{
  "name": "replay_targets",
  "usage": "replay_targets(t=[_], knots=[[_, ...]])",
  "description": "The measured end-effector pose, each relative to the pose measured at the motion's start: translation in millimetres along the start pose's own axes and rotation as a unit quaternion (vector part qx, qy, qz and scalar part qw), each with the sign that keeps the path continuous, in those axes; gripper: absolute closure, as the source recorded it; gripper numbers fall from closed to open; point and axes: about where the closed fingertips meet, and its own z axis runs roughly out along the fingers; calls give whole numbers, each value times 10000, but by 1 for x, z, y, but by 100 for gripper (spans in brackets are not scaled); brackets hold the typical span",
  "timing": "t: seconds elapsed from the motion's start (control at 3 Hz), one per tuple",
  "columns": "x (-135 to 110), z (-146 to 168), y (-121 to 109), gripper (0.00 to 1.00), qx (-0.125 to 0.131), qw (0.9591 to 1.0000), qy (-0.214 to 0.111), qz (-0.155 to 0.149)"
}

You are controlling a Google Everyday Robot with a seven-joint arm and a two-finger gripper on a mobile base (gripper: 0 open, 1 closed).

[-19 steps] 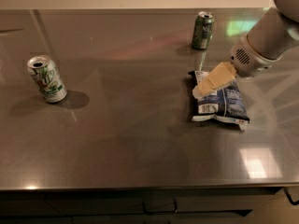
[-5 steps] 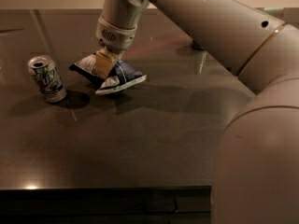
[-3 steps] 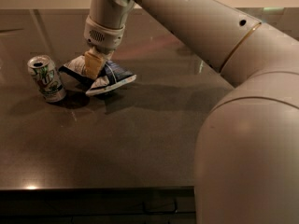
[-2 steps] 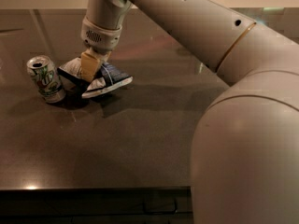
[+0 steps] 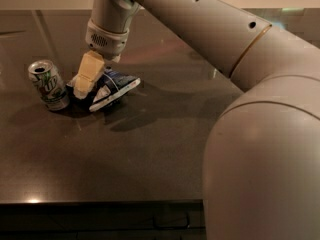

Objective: Move blue chip bag near 7up can

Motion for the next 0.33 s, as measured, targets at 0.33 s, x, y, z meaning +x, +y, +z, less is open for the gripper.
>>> replay_targets(t=[0.33], knots=[[0, 0, 0, 0, 0, 10000, 0, 0]])
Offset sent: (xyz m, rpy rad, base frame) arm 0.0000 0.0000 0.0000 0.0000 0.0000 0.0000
